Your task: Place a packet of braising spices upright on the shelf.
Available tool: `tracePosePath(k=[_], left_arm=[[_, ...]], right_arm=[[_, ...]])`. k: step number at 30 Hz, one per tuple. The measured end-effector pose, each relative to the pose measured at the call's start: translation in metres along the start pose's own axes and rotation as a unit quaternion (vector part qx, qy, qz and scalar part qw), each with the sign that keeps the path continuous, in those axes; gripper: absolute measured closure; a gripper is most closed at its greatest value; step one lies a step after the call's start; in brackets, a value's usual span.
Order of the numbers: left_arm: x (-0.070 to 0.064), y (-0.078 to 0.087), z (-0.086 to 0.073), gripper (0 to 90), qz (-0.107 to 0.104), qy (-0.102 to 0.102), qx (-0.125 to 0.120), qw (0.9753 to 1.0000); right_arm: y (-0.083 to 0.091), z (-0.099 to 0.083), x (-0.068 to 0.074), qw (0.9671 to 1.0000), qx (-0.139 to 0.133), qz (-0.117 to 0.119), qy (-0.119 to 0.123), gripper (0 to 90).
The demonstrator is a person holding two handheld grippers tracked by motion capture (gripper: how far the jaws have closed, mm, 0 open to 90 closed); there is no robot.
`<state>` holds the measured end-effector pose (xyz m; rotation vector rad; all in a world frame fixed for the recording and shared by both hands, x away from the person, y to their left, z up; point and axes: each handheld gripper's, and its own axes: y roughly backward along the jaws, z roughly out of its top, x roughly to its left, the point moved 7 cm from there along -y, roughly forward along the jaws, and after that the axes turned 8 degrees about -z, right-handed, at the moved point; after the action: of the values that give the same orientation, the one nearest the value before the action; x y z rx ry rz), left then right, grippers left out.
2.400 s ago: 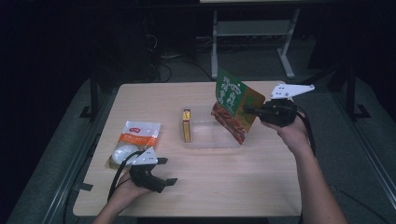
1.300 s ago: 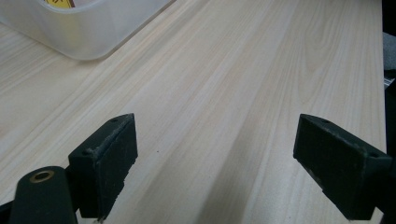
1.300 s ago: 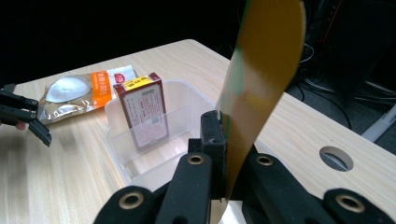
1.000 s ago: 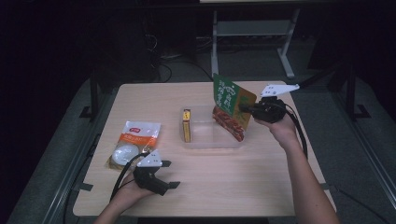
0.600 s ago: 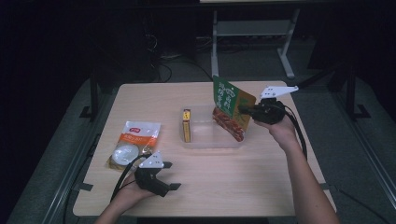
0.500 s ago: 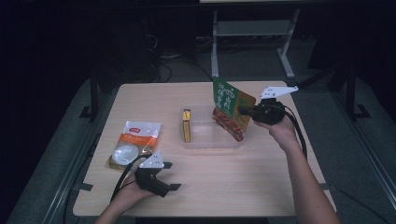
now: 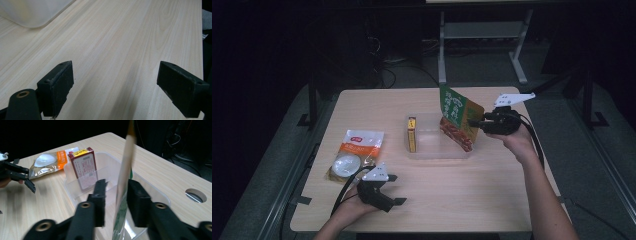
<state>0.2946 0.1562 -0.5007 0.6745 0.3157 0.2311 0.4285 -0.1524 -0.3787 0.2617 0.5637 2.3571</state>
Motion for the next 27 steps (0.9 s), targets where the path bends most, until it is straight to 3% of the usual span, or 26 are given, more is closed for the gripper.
tracePosePath(k=[8, 12, 16, 18, 27], left_arm=[[0.001, 0.002, 0.000, 13.3, 0.002, -0.003, 0.000, 1.0000], [0.002, 0.002, 0.000, 13.3, 0.002, -0.004, 0.000, 1.0000], [0.000, 0.002, 0.001, 13.3, -0.001, -0.004, 0.001, 1.0000], [0.000, 0.002, 0.001, 13.3, -0.002, -0.006, -0.001, 1.0000], [-0.001, 0.001, 0.000, 13.3, -0.005, -0.007, 0.005, 1.0000]], right_arm=[[0.010, -0.010, 0.001, 0.9998, 0.017, -0.009, -0.002, 45.7], [0.015, -0.019, 0.007, 0.9996, 0.027, -0.007, -0.003, 43.5], [0.018, -0.031, 0.010, 0.9982, 0.054, -0.025, 0.009, 41.4], [0.021, -0.035, 0.013, 0.9987, 0.045, -0.024, 0.009, 41.3], [0.030, -0.068, 0.031, 0.9973, 0.065, -0.033, 0.008, 37.7]])
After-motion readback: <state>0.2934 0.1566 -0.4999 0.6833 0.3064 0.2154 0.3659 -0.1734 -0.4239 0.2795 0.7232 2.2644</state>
